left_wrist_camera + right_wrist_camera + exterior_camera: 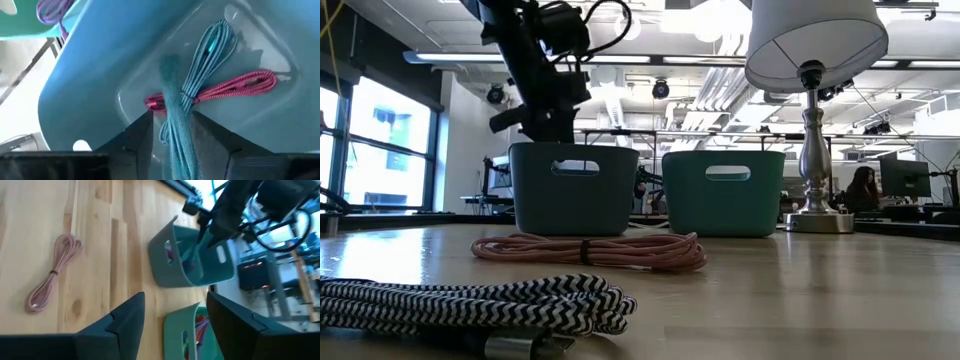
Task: Pick & Place USB Port
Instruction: Put the black and blue charger cable into the blue bin, then put the pink charger cable into the green bin
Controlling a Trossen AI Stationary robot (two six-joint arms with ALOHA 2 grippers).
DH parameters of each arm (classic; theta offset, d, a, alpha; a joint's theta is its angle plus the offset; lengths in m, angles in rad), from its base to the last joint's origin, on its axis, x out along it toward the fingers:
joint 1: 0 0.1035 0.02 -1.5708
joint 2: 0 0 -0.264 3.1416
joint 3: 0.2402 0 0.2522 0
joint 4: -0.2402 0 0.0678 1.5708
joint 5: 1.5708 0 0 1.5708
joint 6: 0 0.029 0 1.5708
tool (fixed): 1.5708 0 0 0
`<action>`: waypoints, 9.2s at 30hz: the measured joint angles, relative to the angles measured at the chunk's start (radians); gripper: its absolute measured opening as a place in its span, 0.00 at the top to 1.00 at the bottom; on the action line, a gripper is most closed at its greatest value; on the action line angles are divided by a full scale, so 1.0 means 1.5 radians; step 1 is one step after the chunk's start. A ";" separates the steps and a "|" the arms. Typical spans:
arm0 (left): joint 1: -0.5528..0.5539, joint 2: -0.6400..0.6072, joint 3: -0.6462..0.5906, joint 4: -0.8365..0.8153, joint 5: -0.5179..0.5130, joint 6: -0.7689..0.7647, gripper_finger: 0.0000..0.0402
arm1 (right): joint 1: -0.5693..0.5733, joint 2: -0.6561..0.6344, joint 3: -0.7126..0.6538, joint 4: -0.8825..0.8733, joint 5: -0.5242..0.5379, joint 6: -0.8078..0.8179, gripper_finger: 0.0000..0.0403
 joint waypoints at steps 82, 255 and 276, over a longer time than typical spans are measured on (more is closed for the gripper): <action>-0.516 0.208 0.032 0.086 0.074 -0.594 0.55 | 0.023 0.001 -0.323 0.421 -0.331 -0.138 0.49; -0.533 0.079 0.099 0.621 -0.084 -0.221 1.00 | 0.043 -0.441 -0.833 1.307 -0.315 -0.663 0.72; -0.507 0.085 0.099 0.579 -0.044 -0.231 1.00 | -0.027 -0.423 -0.814 1.308 -0.385 -0.656 0.74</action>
